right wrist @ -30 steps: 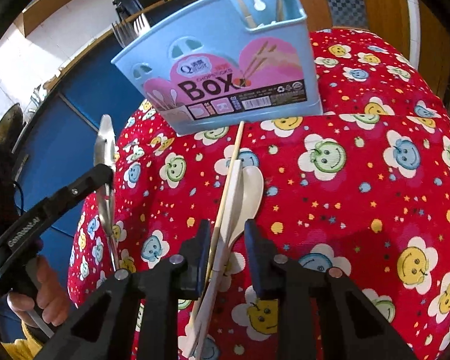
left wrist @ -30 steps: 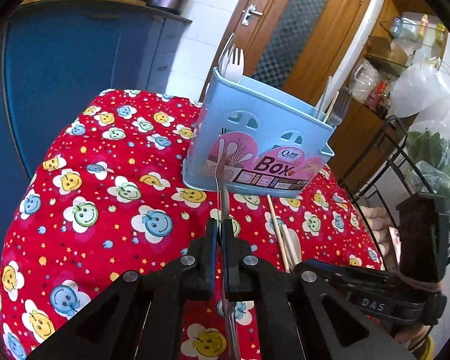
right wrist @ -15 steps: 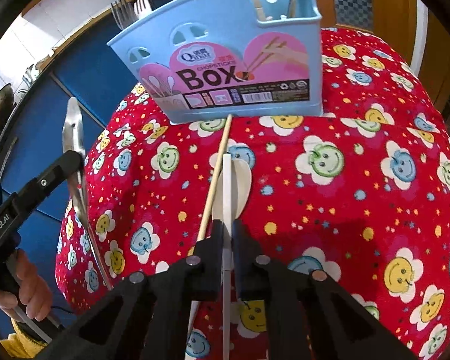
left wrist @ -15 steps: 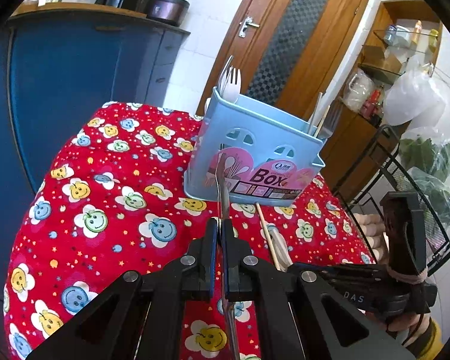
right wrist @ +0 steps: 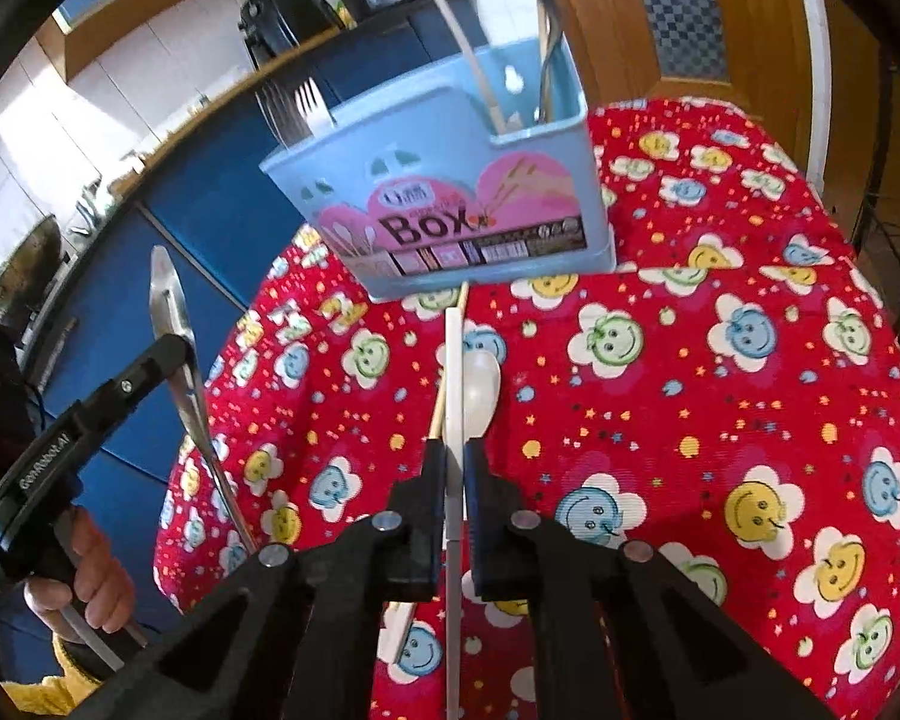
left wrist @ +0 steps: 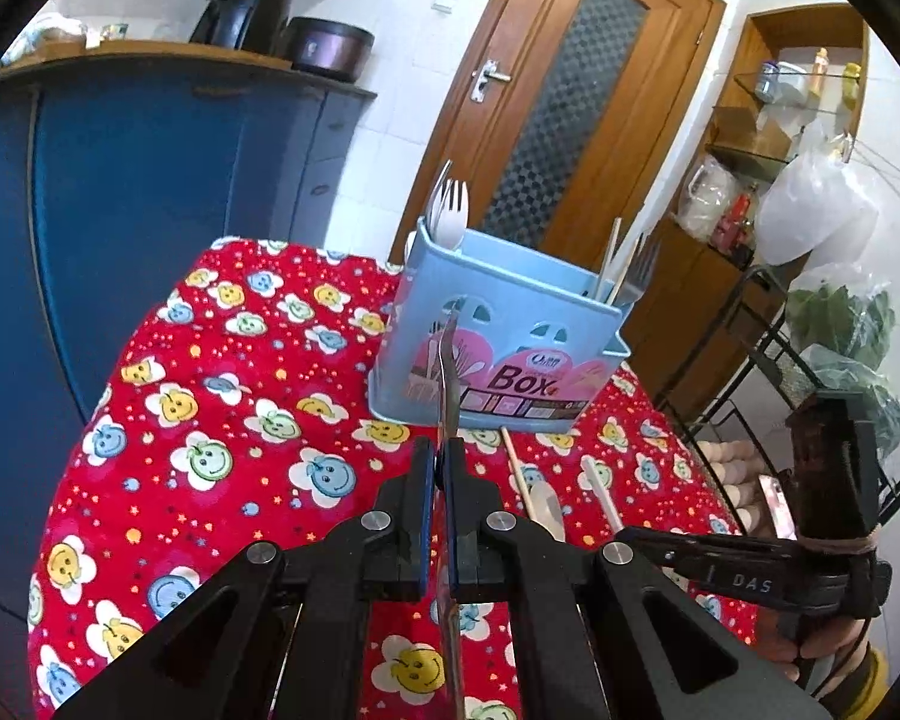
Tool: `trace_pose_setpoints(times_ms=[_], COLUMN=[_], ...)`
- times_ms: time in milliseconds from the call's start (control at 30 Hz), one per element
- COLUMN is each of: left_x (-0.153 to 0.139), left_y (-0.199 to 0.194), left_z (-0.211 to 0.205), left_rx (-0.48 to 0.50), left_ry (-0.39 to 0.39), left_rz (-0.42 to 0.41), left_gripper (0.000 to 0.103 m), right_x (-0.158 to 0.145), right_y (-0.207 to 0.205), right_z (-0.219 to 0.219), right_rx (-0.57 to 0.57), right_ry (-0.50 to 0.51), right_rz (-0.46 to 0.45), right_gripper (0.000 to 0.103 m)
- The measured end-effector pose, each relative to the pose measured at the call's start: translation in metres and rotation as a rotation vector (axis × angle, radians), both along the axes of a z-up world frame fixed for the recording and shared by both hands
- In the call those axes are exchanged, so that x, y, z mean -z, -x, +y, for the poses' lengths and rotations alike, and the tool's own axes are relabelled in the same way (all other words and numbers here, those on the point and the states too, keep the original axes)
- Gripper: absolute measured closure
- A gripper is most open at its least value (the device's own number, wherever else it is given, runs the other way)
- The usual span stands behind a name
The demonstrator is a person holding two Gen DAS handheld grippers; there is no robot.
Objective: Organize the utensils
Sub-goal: 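Grasp a metal knife with the left tool while the right tool grasps a wooden chopstick, then lift the knife and chopstick with both tools and carry them over the caddy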
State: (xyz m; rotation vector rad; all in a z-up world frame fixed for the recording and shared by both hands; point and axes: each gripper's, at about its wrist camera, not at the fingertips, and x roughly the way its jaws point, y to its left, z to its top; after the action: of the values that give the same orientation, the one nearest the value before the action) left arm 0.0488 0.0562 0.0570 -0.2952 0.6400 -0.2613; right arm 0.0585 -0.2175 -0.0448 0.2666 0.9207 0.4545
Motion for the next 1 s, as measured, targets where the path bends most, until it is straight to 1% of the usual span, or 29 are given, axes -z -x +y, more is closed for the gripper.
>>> trace_pose_setpoints(times_ms=[100, 300, 600, 767, 1000], left_x=[-0.006, -0.020, -0.047, -0.063, -0.078], left_y=[0.006, 0.018, 0.031, 0.031, 0.015], left_z=[0.000, -0.001, -0.006, -0.010, -0.013], left_rx=[0.003, -0.007, -0.017, -0.024, -0.032], left_ry=[0.007, -0.012, -0.045, -0.061, -0.068], left_rz=[-0.022, -0.059, -0.132, -0.163, -0.196], left_gripper=[0.100, 0.100, 0.100, 0.100, 0.100], right_x=[-0.010, -0.032, -0.064, -0.074, -0.085], right_y=[0.007, 0.023, 0.044, 0.044, 0.031], right_z=[-0.005, -0.013, -0.012, -0.011, -0.018], right_rx=[0.015, 0.041, 0.062, 0.079, 0.114], right_ry=[-0.018, -0.046, -0.044, -0.043, -0.031], right_rz=[-0.041, -0.130, -0.261, -0.304, -0.348], right_gripper=[0.095, 0.095, 0.095, 0.095, 0.095])
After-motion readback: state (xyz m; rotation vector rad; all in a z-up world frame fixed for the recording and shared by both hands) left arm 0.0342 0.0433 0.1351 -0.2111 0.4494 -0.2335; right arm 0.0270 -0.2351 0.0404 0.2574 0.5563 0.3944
